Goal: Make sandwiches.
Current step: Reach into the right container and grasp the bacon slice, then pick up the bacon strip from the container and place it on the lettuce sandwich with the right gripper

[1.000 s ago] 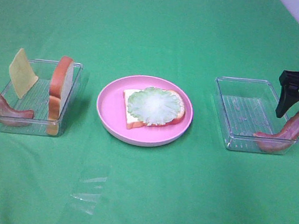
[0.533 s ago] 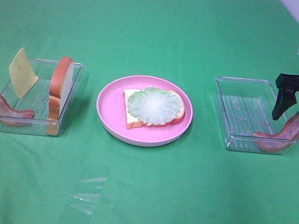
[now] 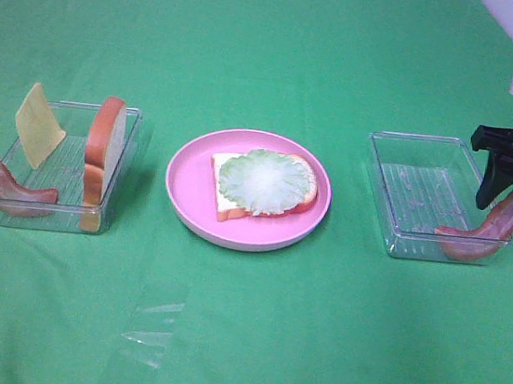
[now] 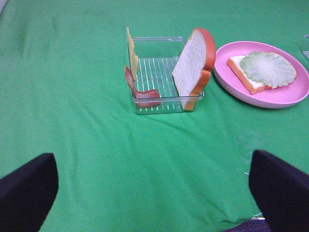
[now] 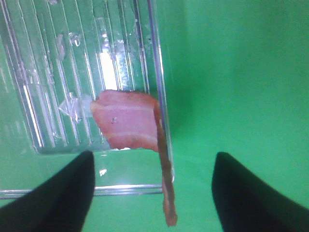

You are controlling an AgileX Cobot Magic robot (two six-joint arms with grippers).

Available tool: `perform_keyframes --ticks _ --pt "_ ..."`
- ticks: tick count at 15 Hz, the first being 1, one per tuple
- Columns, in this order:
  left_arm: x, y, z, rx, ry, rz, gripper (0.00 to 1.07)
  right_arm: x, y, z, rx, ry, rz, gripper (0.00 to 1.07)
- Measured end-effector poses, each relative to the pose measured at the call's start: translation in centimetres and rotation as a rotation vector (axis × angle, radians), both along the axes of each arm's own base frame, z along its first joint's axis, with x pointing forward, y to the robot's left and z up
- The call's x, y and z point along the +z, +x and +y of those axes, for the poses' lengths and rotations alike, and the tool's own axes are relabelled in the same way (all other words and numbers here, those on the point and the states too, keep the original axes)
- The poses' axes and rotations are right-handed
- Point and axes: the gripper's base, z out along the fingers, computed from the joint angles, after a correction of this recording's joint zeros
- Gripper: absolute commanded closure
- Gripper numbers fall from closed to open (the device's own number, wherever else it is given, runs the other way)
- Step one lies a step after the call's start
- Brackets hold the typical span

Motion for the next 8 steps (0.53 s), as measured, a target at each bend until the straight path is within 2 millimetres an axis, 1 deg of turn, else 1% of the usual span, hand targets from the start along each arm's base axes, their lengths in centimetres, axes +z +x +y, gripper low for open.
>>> perform_keyframes --ticks 2,3,4,8 --pt "0.00 0.00 0.00 0.000 0.000 0.000 0.06 0.00 0.00 0.02 -0.001 0.002 0.000 0.86" --pt "0.00 0.00 0.00 0.000 0.000 0.000 0.06 0.00 0.00 0.02 -0.002 0.002 0.000 0.92" --pt "0.00 0.00 0.00 0.000 0.000 0.000 0.06 0.00 0.00 0.02 -0.007 0.002 0.001 1.07" --pt "0.00 0.00 0.00 0.000 0.000 0.000 0.06 0.00 0.06 0.01 -0.012 0.001 -0.005 1.07"
